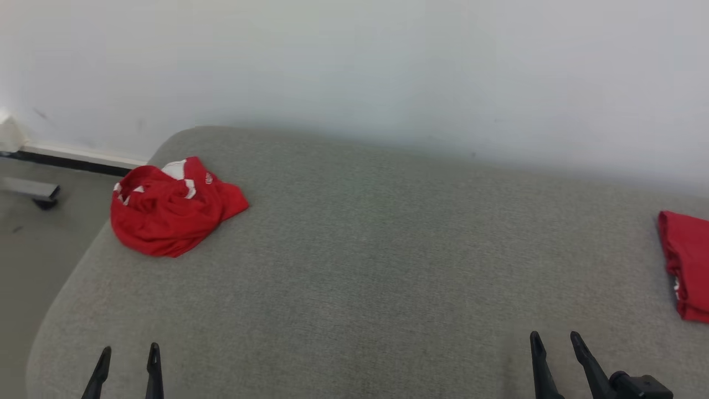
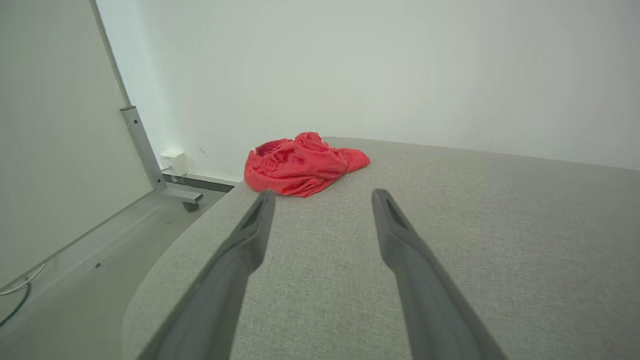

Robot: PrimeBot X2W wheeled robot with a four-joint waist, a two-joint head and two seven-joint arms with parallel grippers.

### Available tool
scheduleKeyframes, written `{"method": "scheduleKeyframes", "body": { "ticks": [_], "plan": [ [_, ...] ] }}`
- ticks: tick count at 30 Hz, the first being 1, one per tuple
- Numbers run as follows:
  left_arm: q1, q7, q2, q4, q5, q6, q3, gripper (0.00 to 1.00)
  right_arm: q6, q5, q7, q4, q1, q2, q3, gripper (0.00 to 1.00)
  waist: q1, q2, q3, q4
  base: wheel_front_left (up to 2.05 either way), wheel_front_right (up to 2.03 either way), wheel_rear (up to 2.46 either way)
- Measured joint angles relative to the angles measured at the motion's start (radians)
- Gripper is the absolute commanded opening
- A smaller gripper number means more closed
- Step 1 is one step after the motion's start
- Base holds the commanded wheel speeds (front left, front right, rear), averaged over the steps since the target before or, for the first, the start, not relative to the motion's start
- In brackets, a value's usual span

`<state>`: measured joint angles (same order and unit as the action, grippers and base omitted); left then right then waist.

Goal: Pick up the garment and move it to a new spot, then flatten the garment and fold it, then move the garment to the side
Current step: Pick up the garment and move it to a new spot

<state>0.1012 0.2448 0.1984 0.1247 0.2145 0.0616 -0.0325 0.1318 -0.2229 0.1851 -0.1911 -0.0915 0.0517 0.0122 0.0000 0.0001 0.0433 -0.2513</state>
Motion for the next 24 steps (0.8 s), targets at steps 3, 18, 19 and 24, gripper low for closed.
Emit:
{"method": "scheduleKeyframes", "body": {
  "ticks": [3,18,19,24],
  "plan": [
    [0.002,-0.006,0.006,0.0,0.006,-0.002,-0.005,1.0,0.0,0.0,0.0,-0.001,0.001,0.0,0.004,1.0,0.0,0.0,0.0,-0.046,0.0,0.0,0.0],
    [0.007,-0.002,0.01,-0.001,0.025,-0.035,-0.031,1.0,0.0,0.003,-0.002,0.005,0.015,-0.001,0.021,1.0,0.0,0.0,-0.021,-0.219,0.0,0.0,0.0],
    [0.007,0.0,0.01,-0.001,0.026,-0.037,-0.032,1.0,0.0,0.003,-0.005,0.006,0.016,-0.001,0.021,1.0,0.0,0.0,-0.024,-0.226,0.0,0.0,0.0],
    [0.005,0.002,0.01,0.003,0.032,-0.044,-0.041,1.0,0.0,0.011,-0.01,0.007,0.026,-0.001,0.03,1.0,0.0001,0.0,-0.043,-0.237,0.0,0.0,0.0]
  ]
}}
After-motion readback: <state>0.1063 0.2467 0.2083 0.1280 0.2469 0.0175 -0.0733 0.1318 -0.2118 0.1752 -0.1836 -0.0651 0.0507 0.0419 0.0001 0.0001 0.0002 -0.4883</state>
